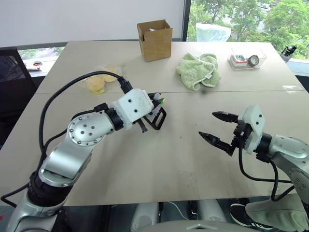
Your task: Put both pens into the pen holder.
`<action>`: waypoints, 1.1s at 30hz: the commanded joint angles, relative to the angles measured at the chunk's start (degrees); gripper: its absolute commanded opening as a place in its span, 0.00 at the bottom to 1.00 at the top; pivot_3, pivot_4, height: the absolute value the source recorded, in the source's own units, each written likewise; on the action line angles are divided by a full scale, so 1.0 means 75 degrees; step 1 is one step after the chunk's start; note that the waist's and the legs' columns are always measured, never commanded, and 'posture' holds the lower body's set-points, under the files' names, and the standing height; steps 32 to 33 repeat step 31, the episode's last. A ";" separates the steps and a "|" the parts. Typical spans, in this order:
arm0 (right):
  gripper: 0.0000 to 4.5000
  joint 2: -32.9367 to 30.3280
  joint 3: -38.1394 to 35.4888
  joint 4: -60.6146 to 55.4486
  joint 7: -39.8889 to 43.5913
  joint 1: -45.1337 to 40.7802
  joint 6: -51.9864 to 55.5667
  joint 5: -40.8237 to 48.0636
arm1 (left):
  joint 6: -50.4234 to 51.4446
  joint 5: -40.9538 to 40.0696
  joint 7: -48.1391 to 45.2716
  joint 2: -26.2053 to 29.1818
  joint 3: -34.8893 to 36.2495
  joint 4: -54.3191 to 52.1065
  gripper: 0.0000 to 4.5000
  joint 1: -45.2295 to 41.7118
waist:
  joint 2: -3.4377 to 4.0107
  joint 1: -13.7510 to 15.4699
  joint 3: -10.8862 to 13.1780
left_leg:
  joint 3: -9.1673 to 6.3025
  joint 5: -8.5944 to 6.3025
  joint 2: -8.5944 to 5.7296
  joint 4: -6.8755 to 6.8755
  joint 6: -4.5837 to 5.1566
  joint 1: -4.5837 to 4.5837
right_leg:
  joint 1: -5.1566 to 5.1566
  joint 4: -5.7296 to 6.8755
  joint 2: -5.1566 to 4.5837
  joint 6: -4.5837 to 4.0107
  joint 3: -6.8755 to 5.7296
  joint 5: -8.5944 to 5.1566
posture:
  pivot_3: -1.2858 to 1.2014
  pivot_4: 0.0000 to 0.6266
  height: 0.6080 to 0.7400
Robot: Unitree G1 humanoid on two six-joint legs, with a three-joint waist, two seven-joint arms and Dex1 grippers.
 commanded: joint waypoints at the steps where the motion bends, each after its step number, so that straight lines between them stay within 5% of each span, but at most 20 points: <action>1: 0.99 -0.0019 -0.0122 -0.0332 0.0050 0.0064 -0.0226 0.0026 | 0.0235 0.0628 0.0061 -0.0112 -0.0389 0.0061 0.00 -0.0194 | 0.0000 0.0008 0.0000 | 0.0000 0.0000 0.0000 0.0000 0.0000 0.0000 | 0.0001 0.0000 0.0000 0.0002 -0.0001 -0.0001 | 0.52 0.24 1.00; 5: 0.99 0.0023 -0.0212 -0.0466 0.0199 0.0221 -0.0619 -0.0004 | 0.0627 0.1002 0.0189 -0.0409 -0.0470 0.0262 0.00 -0.0419 | 0.0000 0.0001 0.0000 | 0.0000 0.0000 0.0000 0.0003 0.0001 0.0003 | 0.0004 0.0002 0.0000 0.0010 0.0001 -0.0005 | 0.52 0.24 1.00; 13: 1.00 0.0013 -0.0247 -0.0679 0.0301 0.0532 -0.1213 -0.0145 | 0.1219 -0.0294 -0.0360 -0.1097 0.0570 -0.0116 0.84 -0.0180 | -0.0004 -0.0024 0.0002 | -0.0003 0.0000 0.0005 0.0004 0.0000 0.0004 | 0.0003 0.0009 0.0003 0.0029 -0.0002 0.0008 | 0.52 0.24 1.00; 21: 1.00 -0.0211 -0.0802 -0.0614 0.0301 0.1519 -0.1274 -0.0346 | 0.2336 -0.3498 -0.1749 -0.0919 0.2674 -0.0892 0.84 0.1830 | -0.0003 -0.0021 0.0002 | -0.0001 0.0001 0.0013 0.0003 -0.0001 0.0003 | -0.0001 0.0010 0.0001 0.0002 -0.0002 0.0001 | 0.52 0.24 1.00; 27: 1.00 -0.0252 -0.1807 -0.0472 0.0486 0.3228 -0.1741 -0.0835 | 0.1345 -0.3034 -0.2378 -0.0570 0.3449 -0.0330 0.84 0.4108 | 0.0000 -0.0008 0.0001 | 0.0009 0.0000 0.0013 0.0003 -0.0001 0.0013 | 0.0003 0.0010 -0.0001 0.0011 0.0004 -0.0010 | 0.52 0.24 1.00; 33: 1.00 -0.0237 -0.2267 -0.0430 0.0580 0.3932 -0.1909 -0.1012 | 0.1055 -0.2914 -0.2231 -0.0739 0.3598 -0.0143 0.84 0.4683 | 0.0004 -0.0002 -0.0003 | 0.0009 -0.0001 0.0016 0.0010 -0.0002 0.0029 | 0.0018 0.0011 -0.0009 0.0017 0.0002 -0.0013 | 0.52 0.24 1.00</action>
